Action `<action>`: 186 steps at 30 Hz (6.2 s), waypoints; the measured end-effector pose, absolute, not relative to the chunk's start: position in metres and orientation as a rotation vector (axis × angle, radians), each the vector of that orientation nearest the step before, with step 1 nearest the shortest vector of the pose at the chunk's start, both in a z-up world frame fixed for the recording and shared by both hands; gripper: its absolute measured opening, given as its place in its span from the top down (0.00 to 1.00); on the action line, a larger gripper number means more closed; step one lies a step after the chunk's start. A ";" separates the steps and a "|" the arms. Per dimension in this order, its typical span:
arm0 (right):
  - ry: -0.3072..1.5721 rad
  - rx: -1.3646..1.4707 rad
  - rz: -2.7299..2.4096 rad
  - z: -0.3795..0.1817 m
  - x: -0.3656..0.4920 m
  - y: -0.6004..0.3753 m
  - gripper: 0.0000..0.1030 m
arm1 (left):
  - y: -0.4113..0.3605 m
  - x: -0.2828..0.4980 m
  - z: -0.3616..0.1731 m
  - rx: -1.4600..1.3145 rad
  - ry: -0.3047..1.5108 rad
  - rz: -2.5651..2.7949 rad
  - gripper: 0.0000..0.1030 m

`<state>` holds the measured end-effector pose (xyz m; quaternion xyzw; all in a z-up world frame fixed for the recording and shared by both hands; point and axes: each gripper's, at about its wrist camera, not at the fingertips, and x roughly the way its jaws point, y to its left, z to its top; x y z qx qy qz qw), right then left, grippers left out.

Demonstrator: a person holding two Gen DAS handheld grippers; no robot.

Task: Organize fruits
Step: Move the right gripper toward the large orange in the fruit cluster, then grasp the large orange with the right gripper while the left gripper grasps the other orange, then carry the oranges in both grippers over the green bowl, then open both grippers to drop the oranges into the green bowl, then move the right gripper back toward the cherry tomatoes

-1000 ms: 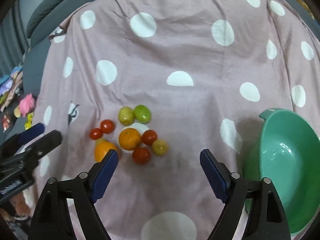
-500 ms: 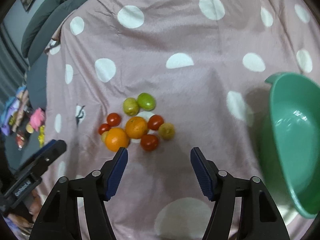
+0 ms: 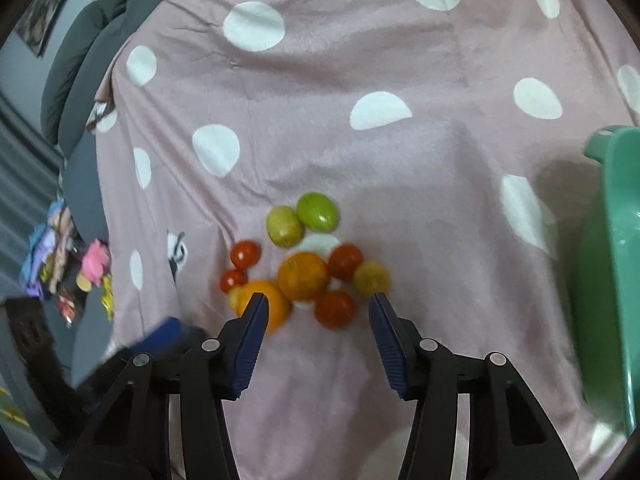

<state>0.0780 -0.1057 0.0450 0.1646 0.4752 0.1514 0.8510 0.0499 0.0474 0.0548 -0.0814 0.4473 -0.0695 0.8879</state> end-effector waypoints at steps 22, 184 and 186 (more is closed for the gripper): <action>1.177 0.341 0.291 0.005 0.126 -0.072 0.56 | 0.041 0.076 0.028 -0.110 0.993 -0.159 0.47; 0.589 0.357 -0.085 0.124 -0.019 -0.257 0.41 | -0.035 0.012 0.129 -0.086 0.738 -0.260 0.28; 0.580 0.313 -0.082 0.124 -0.016 -0.241 0.41 | -0.019 0.011 0.121 -0.095 0.748 -0.222 0.28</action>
